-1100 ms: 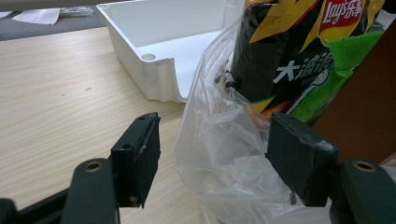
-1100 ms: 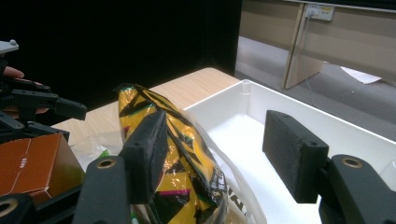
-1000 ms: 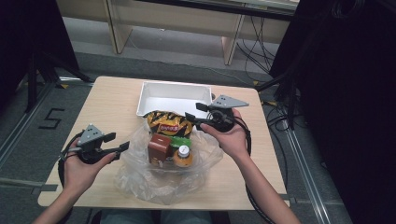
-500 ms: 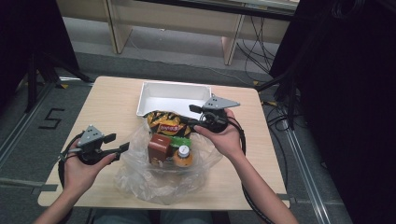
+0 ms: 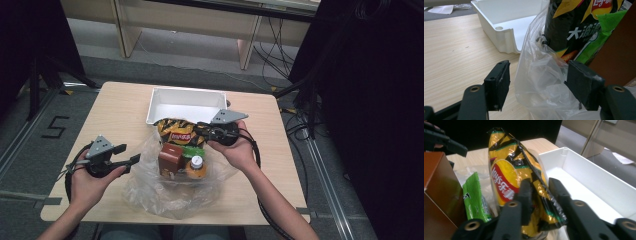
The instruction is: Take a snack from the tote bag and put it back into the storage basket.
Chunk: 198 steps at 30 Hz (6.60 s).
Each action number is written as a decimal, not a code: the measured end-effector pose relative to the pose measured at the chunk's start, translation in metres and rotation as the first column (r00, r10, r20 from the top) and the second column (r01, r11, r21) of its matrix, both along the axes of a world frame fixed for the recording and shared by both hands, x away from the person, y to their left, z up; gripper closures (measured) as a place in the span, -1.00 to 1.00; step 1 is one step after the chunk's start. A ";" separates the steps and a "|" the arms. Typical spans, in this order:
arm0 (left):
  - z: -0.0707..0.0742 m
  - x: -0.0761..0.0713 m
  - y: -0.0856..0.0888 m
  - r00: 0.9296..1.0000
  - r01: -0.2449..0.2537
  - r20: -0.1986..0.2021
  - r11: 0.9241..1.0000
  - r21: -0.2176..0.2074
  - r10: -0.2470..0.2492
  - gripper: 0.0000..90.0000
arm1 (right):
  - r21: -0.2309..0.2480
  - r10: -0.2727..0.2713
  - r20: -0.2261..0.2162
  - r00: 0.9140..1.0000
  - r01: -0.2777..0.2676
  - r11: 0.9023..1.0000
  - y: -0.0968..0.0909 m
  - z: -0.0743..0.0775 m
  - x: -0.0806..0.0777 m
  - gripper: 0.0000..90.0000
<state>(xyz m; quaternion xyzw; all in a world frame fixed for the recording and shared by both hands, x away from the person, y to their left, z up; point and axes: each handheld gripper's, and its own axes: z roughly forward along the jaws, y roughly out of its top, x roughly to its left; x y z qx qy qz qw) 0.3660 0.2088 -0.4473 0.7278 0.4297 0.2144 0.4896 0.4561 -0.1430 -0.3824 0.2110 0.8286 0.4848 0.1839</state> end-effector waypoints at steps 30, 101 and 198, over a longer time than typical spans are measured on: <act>0.001 0.003 -0.006 1.000 0.011 0.004 1.000 0.000 -0.011 -0.19 | 0.122 0.062 0.045 0.997 -0.067 0.990 0.005 0.024 -0.013 0.99; 0.000 0.006 -0.016 0.999 0.032 0.004 0.999 0.020 -0.032 -0.19 | 0.440 0.008 0.057 0.998 -0.033 0.898 0.004 0.096 -0.015 1.00; -0.004 0.004 -0.014 0.999 0.046 -0.007 0.999 0.016 -0.045 -0.20 | 0.364 -0.210 -0.048 0.977 0.213 0.907 0.024 0.101 0.121 1.00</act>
